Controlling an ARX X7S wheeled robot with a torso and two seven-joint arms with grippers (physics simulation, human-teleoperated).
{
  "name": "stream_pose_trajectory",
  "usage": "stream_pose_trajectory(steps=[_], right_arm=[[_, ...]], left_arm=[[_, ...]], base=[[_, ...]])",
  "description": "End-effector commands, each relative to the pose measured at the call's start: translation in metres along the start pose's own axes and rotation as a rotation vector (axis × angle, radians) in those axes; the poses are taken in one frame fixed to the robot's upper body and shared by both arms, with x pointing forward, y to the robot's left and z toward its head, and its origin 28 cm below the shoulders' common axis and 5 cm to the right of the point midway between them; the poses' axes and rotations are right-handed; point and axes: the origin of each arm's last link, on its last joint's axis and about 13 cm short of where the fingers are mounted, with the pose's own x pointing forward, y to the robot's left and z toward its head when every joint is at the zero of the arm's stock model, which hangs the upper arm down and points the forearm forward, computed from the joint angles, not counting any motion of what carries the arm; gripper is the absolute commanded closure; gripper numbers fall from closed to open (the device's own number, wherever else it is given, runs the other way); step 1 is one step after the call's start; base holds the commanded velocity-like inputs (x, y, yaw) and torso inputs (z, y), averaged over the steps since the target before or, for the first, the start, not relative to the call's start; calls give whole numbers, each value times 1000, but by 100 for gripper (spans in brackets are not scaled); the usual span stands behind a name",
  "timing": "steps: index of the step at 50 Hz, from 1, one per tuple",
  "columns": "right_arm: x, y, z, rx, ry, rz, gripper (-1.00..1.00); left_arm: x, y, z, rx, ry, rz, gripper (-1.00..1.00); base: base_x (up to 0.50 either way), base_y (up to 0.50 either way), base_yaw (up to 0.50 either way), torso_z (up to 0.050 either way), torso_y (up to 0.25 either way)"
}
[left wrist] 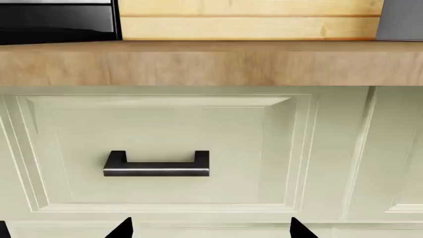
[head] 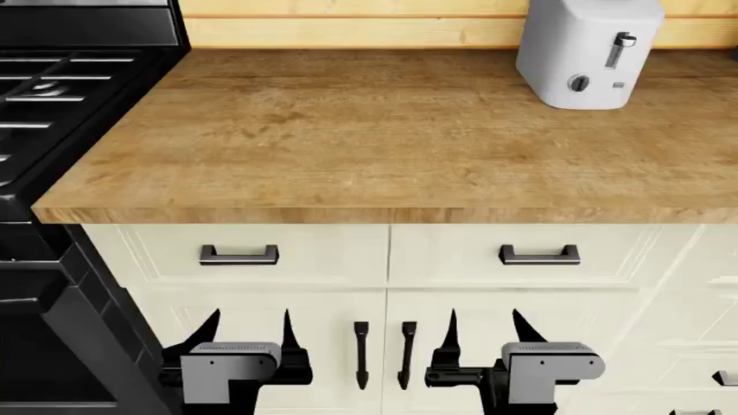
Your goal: Pick the mug from the cabinet, place it under the coffee machine dispenser, and press the start button.
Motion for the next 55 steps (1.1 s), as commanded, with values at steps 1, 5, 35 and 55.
stream_pose_trajectory(steps=[1, 5, 35, 55], right_arm=[[-1, 0, -3, 1, -4, 6, -100], [-2, 0, -8, 14, -7, 15, -100], [17, -12, 70, -55, -219, 44, -100], [30, -26, 140, -114, -387, 83, -100]], left_arm=[[0, 0, 0, 0, -2, 0, -100], [0, 0, 0, 8, -15, -5, -100], [-52, 36, 141, 48, -290, -21, -100], [-25, 39, 212, 63, -466, -90, -100]], base=[[0, 0, 0, 0, 0], [0, 0, 0, 0, 0], [0, 0, 0, 0, 0], [0, 0, 0, 0, 0]])
